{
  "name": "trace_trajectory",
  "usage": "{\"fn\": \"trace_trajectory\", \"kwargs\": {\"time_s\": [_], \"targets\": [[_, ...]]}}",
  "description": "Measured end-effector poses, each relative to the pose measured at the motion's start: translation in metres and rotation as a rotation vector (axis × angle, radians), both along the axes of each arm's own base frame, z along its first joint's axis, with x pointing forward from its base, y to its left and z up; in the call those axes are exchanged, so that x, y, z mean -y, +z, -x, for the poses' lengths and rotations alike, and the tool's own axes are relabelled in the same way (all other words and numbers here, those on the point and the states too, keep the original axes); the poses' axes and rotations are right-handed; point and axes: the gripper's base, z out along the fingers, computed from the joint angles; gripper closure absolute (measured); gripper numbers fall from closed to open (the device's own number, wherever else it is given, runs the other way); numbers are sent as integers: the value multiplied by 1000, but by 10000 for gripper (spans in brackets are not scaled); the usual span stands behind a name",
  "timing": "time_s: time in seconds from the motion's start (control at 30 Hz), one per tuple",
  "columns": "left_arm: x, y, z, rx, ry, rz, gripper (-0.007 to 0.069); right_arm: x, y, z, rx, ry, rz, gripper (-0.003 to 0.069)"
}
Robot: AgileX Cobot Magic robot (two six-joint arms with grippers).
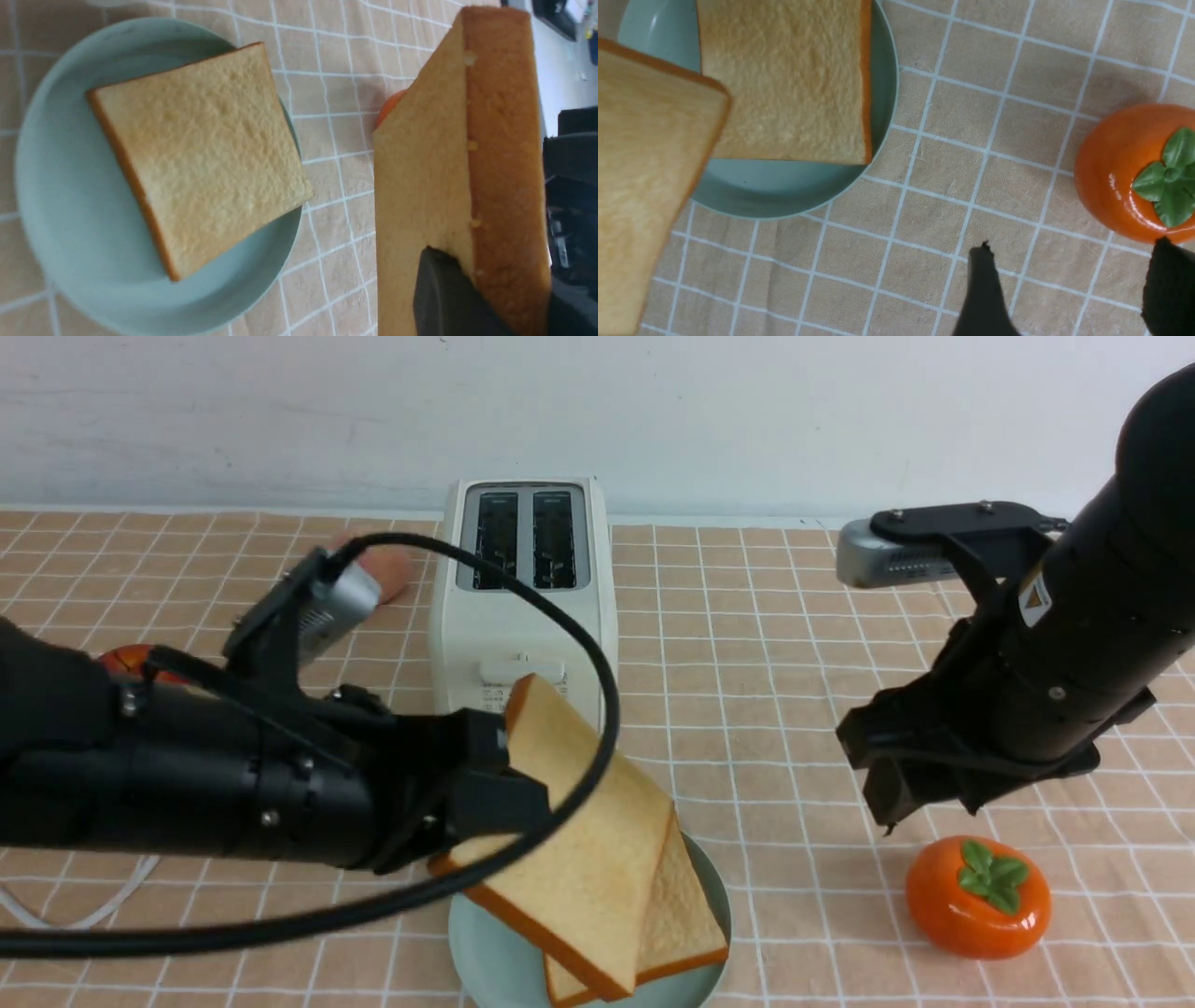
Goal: Take toasted bread from bread machine on light coffee tablecloth place on plate.
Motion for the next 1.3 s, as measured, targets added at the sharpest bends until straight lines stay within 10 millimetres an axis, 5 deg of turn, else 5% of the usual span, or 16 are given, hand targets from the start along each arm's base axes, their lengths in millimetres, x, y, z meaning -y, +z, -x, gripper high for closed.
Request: {"fn": "trace_trajectory", "kwargs": {"time_s": [0.17,0.47,0.6,0.73,0.8,0.9,1.0,1.17,1.3], "targets": [[12,-26,-28,95,-27,16,533,0,0,0,-3,0,1,216],[17,-97,-59,-77,62,-52,515,1,-1,1,-17,1,9,216],[15,-100,-62,-80,95,-77,396,1,-1,1,-17,1,9,216],[8,-92,-62,-18,129,-147,159,1,-1,1,-17,1,9,216],[-2,-76,-62,79,174,-228,21,1,-1,2,-19,1,10,216],[-19,-54,-62,204,290,-339,-33,1,-1,2,-20,1,10,216],[-28,-40,-61,278,355,-385,-27,1,-1,2,-20,1,10,216],[-29,-10,-45,427,264,-388,128,4,-1,0,-2,3,44,216],[-11,-2,-24,491,-50,-337,481,4,-1,-1,10,4,53,244]]}}
